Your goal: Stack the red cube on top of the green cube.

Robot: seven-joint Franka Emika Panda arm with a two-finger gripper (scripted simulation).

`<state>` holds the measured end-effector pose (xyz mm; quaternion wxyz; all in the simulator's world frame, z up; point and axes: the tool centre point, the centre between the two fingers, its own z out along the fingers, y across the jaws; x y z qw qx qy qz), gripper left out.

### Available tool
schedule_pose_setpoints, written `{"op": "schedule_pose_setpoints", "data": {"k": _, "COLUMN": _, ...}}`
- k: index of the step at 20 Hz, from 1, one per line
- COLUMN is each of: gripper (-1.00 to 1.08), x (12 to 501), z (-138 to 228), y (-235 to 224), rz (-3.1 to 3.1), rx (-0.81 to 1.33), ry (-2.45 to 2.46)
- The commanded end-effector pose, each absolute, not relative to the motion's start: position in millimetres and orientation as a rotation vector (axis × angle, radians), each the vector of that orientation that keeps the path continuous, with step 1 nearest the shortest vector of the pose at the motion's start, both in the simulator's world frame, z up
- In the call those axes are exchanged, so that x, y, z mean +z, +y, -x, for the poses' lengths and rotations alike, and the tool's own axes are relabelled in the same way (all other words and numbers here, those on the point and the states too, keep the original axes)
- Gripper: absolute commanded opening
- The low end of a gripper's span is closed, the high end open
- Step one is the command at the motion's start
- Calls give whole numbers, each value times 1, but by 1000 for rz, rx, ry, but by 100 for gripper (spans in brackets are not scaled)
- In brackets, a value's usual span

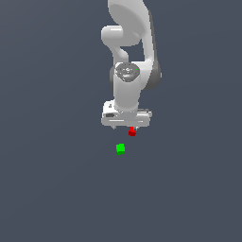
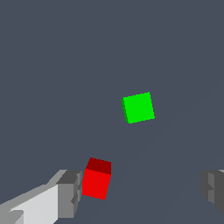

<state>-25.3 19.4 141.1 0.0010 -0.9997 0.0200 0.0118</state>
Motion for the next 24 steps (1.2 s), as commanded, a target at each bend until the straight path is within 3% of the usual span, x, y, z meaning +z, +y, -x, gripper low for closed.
{"op": "schedule_pose_setpoints", "data": {"k": 1, "gripper": 100, "x": 132, "z": 35, "y": 24, "rz": 3138, "rx": 33, "ry": 110}}
{"op": "schedule_pose_setpoints", "data": {"k": 12, "gripper": 100, "x": 87, "z": 78, "y": 54, "rz": 3121, "rx": 8, "ry": 355}}
{"op": "schedule_pose_setpoints", "data": {"k": 24, "gripper": 100, "x": 71, "z": 89, "y": 67, "rz": 3112, "rx": 1, "ry": 433}}
